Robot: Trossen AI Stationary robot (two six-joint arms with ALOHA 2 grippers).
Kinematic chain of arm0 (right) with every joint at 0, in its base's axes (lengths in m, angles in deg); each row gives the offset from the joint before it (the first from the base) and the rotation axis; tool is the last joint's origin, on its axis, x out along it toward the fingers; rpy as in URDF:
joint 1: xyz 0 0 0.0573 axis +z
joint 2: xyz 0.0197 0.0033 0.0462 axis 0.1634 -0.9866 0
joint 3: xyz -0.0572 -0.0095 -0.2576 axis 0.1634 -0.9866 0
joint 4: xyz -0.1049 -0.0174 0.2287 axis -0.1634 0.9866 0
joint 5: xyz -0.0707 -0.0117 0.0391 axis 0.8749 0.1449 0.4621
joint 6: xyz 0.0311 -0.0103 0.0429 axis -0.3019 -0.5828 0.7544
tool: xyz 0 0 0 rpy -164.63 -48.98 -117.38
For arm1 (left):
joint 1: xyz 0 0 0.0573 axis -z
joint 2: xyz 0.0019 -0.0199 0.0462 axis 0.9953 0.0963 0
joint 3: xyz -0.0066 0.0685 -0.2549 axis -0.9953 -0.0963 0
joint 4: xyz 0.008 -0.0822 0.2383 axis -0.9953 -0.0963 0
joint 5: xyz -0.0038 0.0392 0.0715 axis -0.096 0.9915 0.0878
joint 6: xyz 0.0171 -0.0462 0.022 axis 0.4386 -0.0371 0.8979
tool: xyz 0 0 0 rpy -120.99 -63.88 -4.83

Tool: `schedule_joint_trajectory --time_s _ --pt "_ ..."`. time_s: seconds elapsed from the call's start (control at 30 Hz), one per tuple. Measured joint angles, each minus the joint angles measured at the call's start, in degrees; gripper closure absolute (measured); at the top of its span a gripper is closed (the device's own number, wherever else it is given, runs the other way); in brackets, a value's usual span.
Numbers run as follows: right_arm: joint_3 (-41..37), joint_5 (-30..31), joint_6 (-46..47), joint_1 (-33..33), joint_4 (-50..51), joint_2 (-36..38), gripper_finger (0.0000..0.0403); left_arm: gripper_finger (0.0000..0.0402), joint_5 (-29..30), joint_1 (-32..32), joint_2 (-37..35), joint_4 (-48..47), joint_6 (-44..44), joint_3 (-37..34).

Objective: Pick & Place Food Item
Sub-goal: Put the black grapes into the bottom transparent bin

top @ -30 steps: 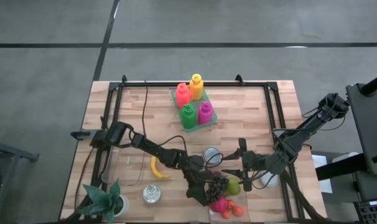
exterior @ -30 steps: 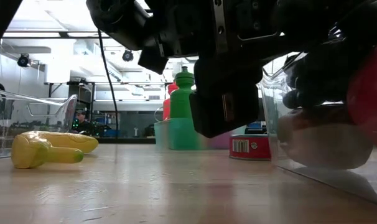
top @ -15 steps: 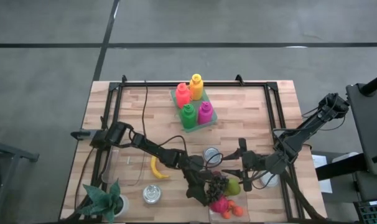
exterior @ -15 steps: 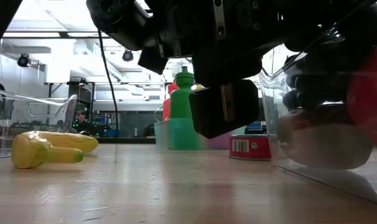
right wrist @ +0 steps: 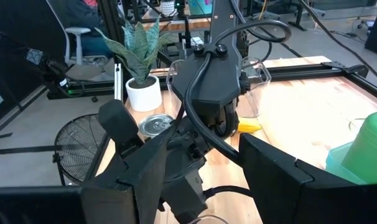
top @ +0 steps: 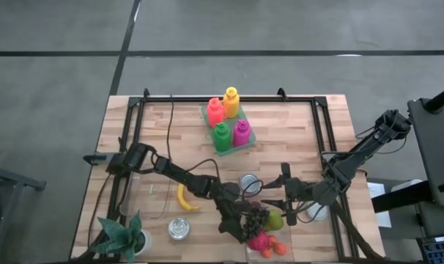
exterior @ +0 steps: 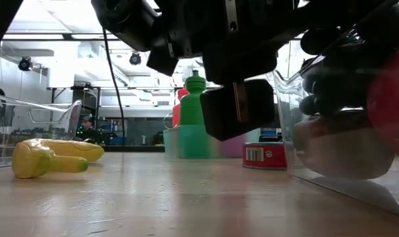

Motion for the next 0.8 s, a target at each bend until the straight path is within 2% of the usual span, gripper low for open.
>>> schedule_joint_trajectory --time_s 0.37,0.47,0.63,0.8 --pt "0.00 0.00 0.00 0.02 -0.04 0.02 0.0203 0.0277 1.55 -0.43 -2.47 -0.29 4.12 0.42" --pt "0.00 0.00 0.00 0.07 0.00 0.01 0.0203 0.0277 1.64 -0.52 -2.47 -4.26 4.88 2.32" --pt "0.00 0.00 0.00 0.07 0.02 0.00 0.0203 0.0277 1.95 -0.52 -2.47 -13.41 12.50 7.68" --pt "0.00 0.00 0.00 0.05 0.07 0.02 0.0203 0.0277 5.49 -0.52 -2.47 -22.06 20.44 12.92"
